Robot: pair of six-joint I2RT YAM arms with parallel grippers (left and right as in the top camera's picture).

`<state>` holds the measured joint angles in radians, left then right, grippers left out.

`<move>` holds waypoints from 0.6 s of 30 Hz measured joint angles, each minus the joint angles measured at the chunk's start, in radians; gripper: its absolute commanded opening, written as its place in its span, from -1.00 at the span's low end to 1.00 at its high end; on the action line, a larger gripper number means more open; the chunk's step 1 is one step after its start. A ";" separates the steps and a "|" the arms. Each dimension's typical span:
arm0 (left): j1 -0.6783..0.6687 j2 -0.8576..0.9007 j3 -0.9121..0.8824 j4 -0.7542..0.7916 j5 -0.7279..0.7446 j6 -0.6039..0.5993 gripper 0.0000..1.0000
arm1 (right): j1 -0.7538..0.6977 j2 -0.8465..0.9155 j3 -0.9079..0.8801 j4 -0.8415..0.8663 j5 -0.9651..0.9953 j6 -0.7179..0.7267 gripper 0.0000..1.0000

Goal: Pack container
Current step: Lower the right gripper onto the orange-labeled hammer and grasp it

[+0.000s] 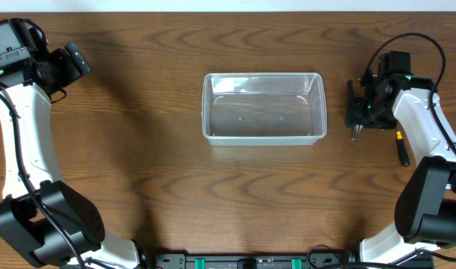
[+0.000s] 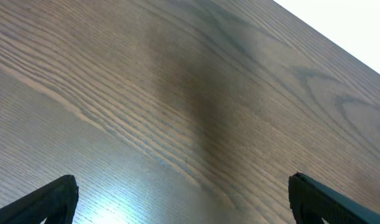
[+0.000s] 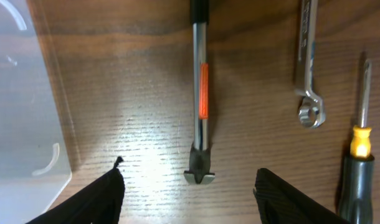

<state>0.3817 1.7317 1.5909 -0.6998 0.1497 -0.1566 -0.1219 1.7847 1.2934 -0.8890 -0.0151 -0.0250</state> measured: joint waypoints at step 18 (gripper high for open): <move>0.000 0.000 0.000 0.000 0.000 0.000 0.96 | 0.000 0.000 -0.083 0.071 0.037 0.014 0.26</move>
<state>0.3817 1.7317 1.5909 -0.6998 0.1497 -0.1566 -0.1219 1.7847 1.2106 -0.8177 0.0216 -0.0105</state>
